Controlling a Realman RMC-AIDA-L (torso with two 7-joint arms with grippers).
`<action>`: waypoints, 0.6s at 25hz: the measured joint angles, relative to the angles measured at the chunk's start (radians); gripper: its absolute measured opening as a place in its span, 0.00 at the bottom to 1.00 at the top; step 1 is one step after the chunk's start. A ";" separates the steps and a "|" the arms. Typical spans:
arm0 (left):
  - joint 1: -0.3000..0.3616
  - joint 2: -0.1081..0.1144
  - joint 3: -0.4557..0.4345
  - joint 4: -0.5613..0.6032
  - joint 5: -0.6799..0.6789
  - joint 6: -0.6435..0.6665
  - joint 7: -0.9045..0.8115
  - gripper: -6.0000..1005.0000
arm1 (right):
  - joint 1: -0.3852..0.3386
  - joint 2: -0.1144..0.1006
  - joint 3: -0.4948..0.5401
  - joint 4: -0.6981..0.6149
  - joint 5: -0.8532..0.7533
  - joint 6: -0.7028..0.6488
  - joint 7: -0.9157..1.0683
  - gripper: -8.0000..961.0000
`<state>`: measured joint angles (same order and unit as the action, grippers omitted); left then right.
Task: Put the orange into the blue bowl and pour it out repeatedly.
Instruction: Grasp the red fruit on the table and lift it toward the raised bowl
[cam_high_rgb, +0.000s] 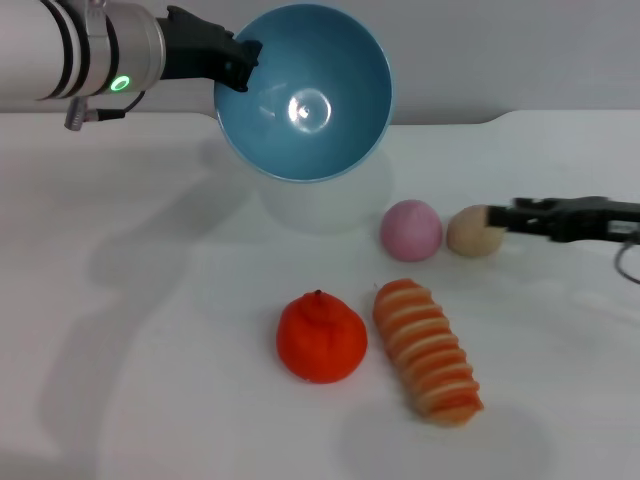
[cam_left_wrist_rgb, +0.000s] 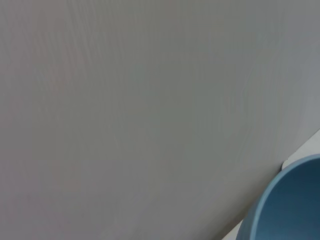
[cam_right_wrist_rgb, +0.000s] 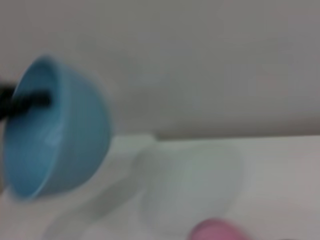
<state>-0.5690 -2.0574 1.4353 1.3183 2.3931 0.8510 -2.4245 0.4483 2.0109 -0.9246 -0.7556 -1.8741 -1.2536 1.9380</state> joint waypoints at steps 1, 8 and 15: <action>-0.003 0.000 -0.001 -0.001 0.001 -0.001 -0.002 0.01 | 0.015 0.013 -0.009 -0.021 -0.035 -0.012 0.003 0.60; -0.019 0.000 -0.006 -0.026 0.001 -0.002 -0.026 0.01 | 0.191 0.059 -0.119 0.046 -0.206 -0.026 0.075 0.60; -0.025 0.000 0.000 -0.062 0.001 -0.005 -0.028 0.01 | 0.251 0.066 -0.302 0.094 -0.128 -0.019 0.078 0.60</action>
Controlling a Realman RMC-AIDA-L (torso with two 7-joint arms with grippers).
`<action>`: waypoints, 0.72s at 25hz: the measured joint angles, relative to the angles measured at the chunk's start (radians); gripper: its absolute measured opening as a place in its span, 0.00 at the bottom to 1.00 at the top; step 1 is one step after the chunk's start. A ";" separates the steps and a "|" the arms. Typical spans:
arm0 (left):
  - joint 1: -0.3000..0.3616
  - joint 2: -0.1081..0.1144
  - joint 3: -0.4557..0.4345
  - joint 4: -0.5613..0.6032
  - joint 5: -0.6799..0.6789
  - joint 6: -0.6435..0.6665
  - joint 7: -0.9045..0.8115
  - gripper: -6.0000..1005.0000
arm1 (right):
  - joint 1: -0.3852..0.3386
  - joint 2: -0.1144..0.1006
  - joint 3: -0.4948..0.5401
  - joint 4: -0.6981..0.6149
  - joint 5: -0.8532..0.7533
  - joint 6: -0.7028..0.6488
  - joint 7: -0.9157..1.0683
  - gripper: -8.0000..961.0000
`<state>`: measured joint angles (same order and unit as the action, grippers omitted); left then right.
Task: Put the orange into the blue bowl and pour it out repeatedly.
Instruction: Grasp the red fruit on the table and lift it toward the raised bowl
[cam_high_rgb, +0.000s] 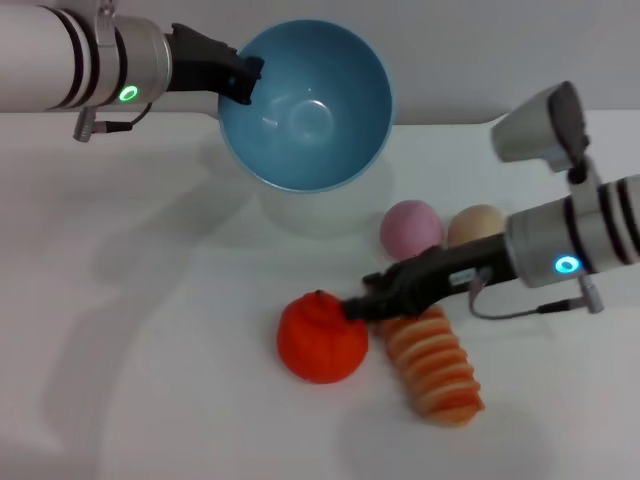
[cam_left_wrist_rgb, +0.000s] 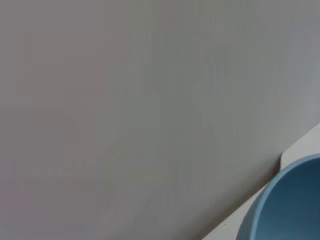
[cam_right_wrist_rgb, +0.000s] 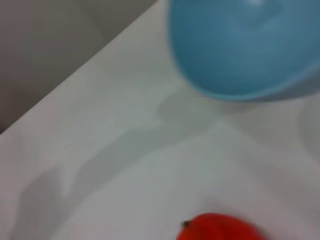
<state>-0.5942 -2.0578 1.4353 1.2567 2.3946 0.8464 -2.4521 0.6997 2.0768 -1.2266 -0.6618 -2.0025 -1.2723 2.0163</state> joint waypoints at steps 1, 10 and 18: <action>0.000 -0.001 0.003 -0.003 0.000 -0.001 0.001 0.01 | 0.002 0.000 -0.072 0.000 0.037 0.011 -0.003 0.60; -0.004 -0.003 0.008 -0.016 0.000 -0.013 0.007 0.01 | 0.007 0.006 -0.261 0.004 0.083 0.155 -0.004 0.58; 0.004 -0.004 0.011 -0.031 0.000 -0.015 0.009 0.01 | 0.011 0.007 -0.441 -0.002 0.164 0.233 -0.072 0.54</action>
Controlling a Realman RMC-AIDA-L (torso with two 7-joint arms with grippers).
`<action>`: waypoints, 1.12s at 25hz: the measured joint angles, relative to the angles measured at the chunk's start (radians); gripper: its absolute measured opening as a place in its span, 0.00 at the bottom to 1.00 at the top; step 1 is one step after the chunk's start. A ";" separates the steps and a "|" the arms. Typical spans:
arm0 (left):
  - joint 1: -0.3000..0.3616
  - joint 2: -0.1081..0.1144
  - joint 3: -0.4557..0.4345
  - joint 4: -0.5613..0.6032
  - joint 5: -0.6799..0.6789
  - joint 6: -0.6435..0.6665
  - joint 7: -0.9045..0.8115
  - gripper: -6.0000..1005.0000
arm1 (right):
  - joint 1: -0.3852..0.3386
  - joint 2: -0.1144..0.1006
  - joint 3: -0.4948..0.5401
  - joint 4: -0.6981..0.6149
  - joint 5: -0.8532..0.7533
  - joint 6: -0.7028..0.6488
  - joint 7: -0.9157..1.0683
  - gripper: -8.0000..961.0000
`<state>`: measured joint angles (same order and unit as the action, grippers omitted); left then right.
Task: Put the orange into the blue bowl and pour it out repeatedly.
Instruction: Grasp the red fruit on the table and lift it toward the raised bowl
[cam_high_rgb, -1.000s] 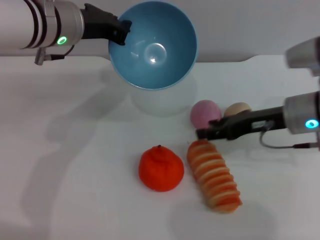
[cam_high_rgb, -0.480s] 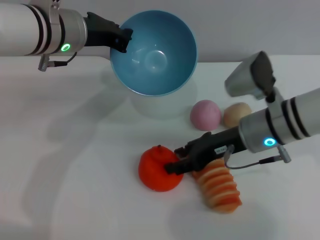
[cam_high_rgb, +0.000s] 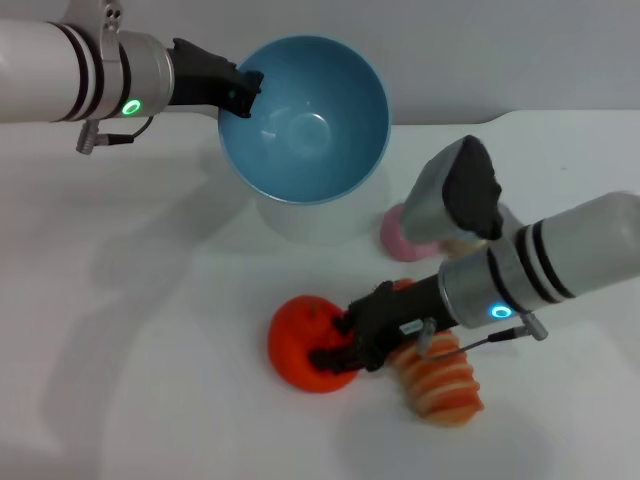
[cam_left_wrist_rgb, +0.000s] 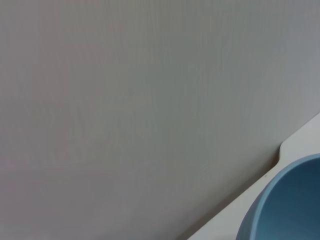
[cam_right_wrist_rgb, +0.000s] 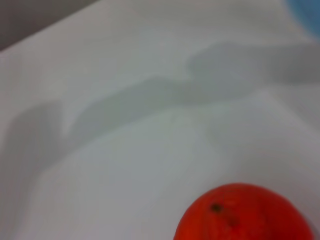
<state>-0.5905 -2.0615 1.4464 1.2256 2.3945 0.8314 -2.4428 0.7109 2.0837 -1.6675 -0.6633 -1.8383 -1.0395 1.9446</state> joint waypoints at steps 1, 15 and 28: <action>0.000 0.000 0.000 0.000 0.000 0.000 0.000 0.01 | 0.000 0.000 0.000 0.000 0.000 0.000 0.000 0.54; -0.005 0.002 0.008 0.000 0.000 0.000 0.001 0.01 | -0.040 -0.005 0.005 -0.057 0.005 -0.008 -0.004 0.24; -0.011 0.003 0.008 -0.012 0.009 0.020 -0.004 0.01 | -0.201 -0.010 0.281 -0.324 0.111 -0.236 -0.149 0.08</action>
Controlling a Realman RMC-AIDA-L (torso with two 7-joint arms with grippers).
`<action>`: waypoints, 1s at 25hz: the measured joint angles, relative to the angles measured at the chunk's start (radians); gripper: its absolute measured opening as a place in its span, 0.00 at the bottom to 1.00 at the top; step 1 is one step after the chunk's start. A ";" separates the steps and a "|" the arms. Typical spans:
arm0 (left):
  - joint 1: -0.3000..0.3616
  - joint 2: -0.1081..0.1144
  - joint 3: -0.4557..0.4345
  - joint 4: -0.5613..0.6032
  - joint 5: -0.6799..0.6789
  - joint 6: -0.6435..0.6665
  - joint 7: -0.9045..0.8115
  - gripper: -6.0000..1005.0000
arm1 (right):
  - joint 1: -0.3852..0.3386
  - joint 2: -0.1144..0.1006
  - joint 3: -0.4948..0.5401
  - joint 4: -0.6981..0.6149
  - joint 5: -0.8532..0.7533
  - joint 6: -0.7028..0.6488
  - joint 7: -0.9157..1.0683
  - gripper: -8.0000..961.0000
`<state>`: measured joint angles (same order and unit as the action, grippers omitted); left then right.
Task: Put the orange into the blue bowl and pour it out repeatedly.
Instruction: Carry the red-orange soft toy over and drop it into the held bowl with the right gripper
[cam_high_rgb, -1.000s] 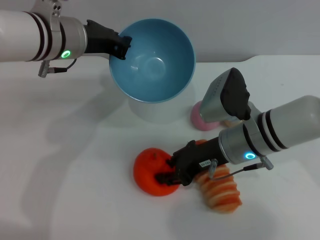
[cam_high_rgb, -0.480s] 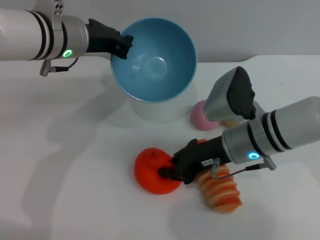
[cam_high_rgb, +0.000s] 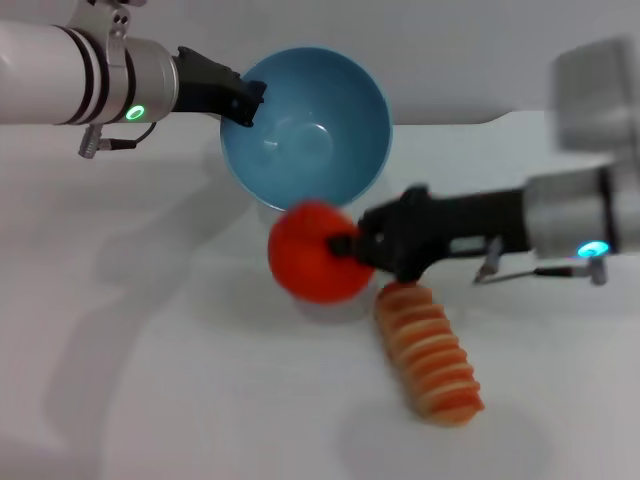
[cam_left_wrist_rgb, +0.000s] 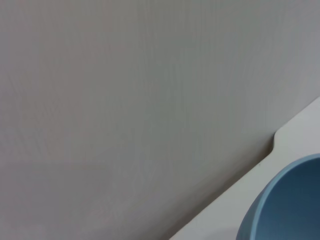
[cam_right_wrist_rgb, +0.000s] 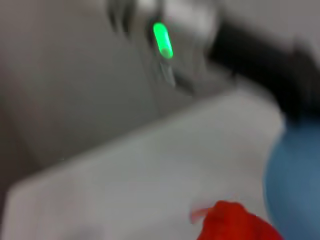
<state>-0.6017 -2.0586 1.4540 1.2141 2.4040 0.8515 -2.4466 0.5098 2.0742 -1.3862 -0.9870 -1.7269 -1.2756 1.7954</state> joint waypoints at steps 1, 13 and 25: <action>0.000 0.000 0.000 0.000 0.000 0.000 0.000 0.01 | -0.006 -0.001 0.052 -0.011 0.031 -0.059 -0.023 0.07; -0.074 -0.005 0.024 0.000 0.053 0.265 -0.053 0.01 | -0.035 -0.008 0.464 -0.094 0.078 -0.367 -0.056 0.03; -0.087 -0.008 0.076 0.012 0.044 0.280 -0.073 0.01 | 0.029 -0.007 0.455 0.086 -0.045 -0.263 -0.085 0.14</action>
<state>-0.6889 -2.0665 1.5304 1.2263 2.4483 1.1313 -2.5199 0.5383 2.0672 -0.9317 -0.9011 -1.7722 -1.5390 1.7104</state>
